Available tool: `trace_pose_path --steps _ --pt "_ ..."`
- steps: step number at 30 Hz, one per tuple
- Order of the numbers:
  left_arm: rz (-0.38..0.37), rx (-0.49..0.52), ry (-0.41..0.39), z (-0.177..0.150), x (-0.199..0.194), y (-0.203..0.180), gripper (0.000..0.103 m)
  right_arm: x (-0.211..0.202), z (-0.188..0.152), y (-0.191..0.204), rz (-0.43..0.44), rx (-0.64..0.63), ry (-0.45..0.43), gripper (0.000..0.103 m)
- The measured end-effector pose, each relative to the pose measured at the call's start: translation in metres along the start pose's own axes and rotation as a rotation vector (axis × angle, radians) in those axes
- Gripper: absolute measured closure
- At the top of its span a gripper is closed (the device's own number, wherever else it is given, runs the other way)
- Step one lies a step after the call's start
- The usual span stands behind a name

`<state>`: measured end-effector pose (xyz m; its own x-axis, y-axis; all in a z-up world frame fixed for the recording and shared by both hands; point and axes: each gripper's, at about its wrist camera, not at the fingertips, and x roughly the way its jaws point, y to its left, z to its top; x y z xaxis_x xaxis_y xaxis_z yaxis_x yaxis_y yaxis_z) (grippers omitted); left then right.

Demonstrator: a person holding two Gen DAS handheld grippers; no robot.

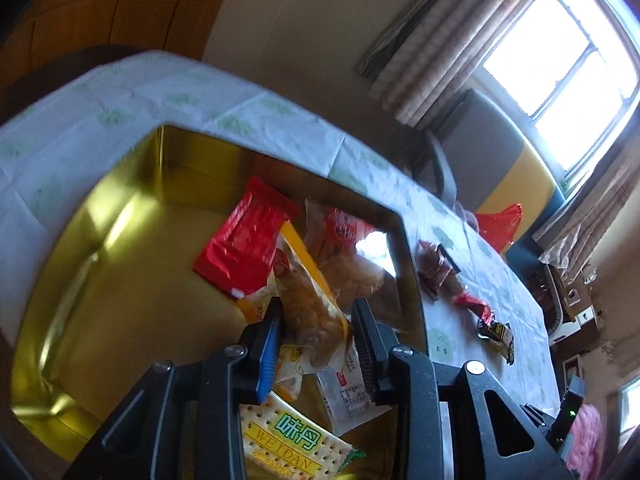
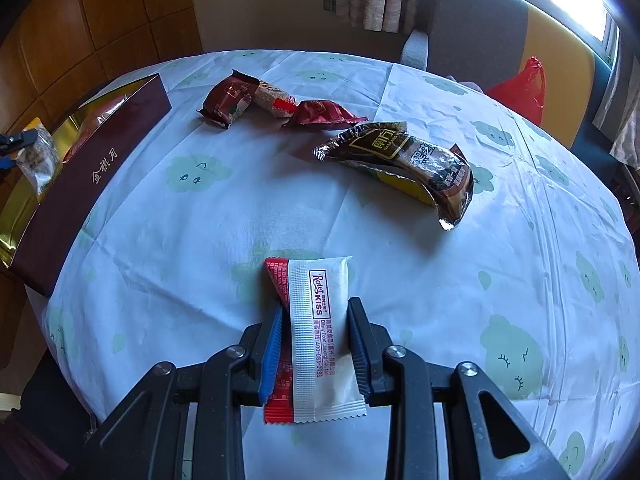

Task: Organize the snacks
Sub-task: 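Carry the yellow bun bag into the gold tin and release it with the left tool, then carry the Rusk Kiss packet into the gold tin and release it with the right tool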

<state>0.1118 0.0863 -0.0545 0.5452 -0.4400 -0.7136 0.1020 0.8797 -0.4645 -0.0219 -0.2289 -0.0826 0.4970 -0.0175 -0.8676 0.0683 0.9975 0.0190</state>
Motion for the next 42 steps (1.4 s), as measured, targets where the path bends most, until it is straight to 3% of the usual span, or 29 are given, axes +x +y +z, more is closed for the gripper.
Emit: trace_pose_path --steps 6,10,16,21,35,42 --pt "-0.021 0.006 0.001 -0.009 0.001 -0.006 0.061 0.0 0.0 0.0 -0.001 0.003 0.0 0.071" --pt "0.02 0.003 -0.028 -0.01 -0.007 -0.003 0.061 0.0 0.0 0.0 -0.002 0.007 -0.003 0.071" --pt "0.198 0.082 -0.028 -0.024 -0.016 -0.009 0.059 0.0 -0.001 0.001 -0.008 0.013 -0.01 0.071" --pt "0.278 0.138 -0.03 -0.038 -0.019 -0.019 0.058 -0.001 -0.002 0.002 -0.018 0.012 -0.013 0.071" --pt "0.293 0.265 -0.091 -0.051 -0.037 -0.046 0.054 -0.002 0.0 0.01 -0.051 0.026 0.009 0.072" --pt "0.331 0.292 -0.128 -0.053 -0.041 -0.048 0.054 -0.004 0.001 0.021 -0.015 0.032 0.025 0.072"
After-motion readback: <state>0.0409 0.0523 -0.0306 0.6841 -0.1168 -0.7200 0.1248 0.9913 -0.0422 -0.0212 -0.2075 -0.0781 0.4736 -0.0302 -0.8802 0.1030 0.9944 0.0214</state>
